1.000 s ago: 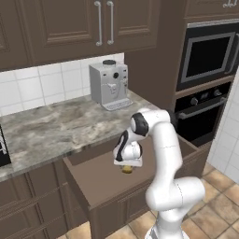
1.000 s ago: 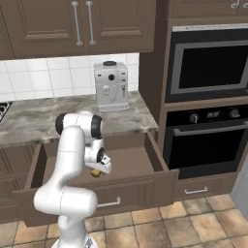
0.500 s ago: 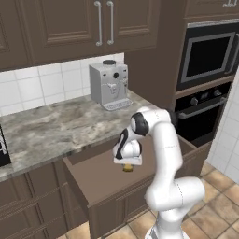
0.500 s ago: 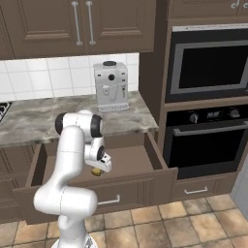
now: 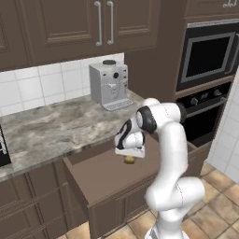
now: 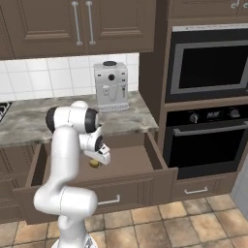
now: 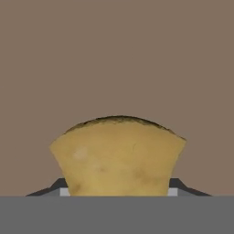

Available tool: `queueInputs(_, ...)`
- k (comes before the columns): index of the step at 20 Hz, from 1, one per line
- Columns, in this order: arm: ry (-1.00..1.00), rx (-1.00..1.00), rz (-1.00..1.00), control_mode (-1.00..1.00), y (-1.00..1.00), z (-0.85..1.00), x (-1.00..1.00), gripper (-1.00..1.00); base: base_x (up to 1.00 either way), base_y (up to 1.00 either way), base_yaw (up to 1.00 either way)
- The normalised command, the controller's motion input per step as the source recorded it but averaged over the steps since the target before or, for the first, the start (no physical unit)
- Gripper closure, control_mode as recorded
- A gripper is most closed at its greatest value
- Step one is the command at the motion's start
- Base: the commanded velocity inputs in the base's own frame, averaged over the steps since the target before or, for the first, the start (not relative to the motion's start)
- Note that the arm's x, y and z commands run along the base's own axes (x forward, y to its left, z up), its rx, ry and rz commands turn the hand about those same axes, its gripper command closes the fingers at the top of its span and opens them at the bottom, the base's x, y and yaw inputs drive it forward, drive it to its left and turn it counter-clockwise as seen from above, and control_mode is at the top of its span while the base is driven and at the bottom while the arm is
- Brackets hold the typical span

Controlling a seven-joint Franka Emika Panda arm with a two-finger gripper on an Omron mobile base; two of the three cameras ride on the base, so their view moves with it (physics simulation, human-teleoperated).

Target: Restock the sink supplies by placing the sponge and soap dispenser on the counter and next to the sink. Make sure the soap dispenser is upright.

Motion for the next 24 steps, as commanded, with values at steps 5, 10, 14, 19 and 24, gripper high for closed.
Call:
queueInputs(5,-0.05,0.01,-0.09,-1.00,-0.15,1.00,-0.21,1.00,0.00,0.00,0.00)
queueInputs(10,-0.11,0.01,-0.06,-1.00,-0.07,0.97,-0.56,1.00,0.00,0.00,0.00)
queueInputs(14,-0.11,0.00,-0.04,-1.00,0.00,0.83,-0.78,1.00,0.00,0.00,0.00)
queueInputs(19,-0.01,0.00,-0.01,-1.00,0.26,0.63,-0.81,1.00,0.00,0.00,0.00)
queueInputs(24,0.00,-0.01,0.00,-1.00,0.49,0.38,-0.60,1.00,0.00,0.00,0.00)
